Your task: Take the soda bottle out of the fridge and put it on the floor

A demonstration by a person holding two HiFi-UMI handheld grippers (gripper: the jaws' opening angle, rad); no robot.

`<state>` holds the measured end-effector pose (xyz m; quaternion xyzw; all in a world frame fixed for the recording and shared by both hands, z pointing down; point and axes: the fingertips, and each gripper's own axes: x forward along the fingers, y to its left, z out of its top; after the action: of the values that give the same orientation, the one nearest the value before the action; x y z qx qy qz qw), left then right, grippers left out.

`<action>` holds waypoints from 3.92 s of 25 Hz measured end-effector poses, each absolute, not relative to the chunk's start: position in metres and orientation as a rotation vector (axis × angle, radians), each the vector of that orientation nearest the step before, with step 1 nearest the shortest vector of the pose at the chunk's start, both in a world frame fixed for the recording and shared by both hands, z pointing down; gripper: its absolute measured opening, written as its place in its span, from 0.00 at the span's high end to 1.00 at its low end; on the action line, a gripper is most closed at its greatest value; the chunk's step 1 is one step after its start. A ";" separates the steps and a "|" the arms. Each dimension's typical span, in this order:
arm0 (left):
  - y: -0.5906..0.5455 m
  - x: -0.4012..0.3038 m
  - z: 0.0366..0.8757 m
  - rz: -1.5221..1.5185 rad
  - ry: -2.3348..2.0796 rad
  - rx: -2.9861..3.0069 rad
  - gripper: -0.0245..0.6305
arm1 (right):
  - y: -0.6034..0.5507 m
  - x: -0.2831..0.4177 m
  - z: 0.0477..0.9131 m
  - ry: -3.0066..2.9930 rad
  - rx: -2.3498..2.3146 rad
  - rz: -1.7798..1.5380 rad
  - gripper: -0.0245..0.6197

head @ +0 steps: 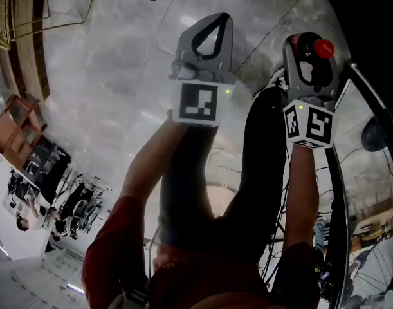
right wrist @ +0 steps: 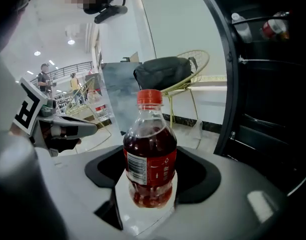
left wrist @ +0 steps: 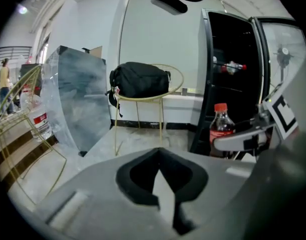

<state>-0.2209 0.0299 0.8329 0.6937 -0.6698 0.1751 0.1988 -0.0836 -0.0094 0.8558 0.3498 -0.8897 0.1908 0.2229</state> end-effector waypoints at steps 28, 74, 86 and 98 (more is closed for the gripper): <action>-0.017 -0.213 1.084 0.375 -1.872 2.096 0.96 | -0.079 -0.112 1.120 -2.615 0.942 0.375 0.50; -0.016 -0.199 1.087 0.354 -1.911 2.200 0.96 | -0.109 -0.123 1.188 -2.634 0.964 0.224 0.49; -0.015 -0.194 1.091 0.370 -1.892 2.207 0.96 | -0.103 -0.127 1.178 -2.694 0.930 0.217 0.21; -0.017 -0.193 1.091 0.364 -1.907 2.182 0.96 | -0.098 -0.117 1.157 -2.688 0.963 0.196 0.22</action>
<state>-0.1931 -0.0172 1.0915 0.7425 -0.6489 0.1238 0.1104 -0.1168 -0.0984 1.1567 0.3332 -0.9300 0.0677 0.1394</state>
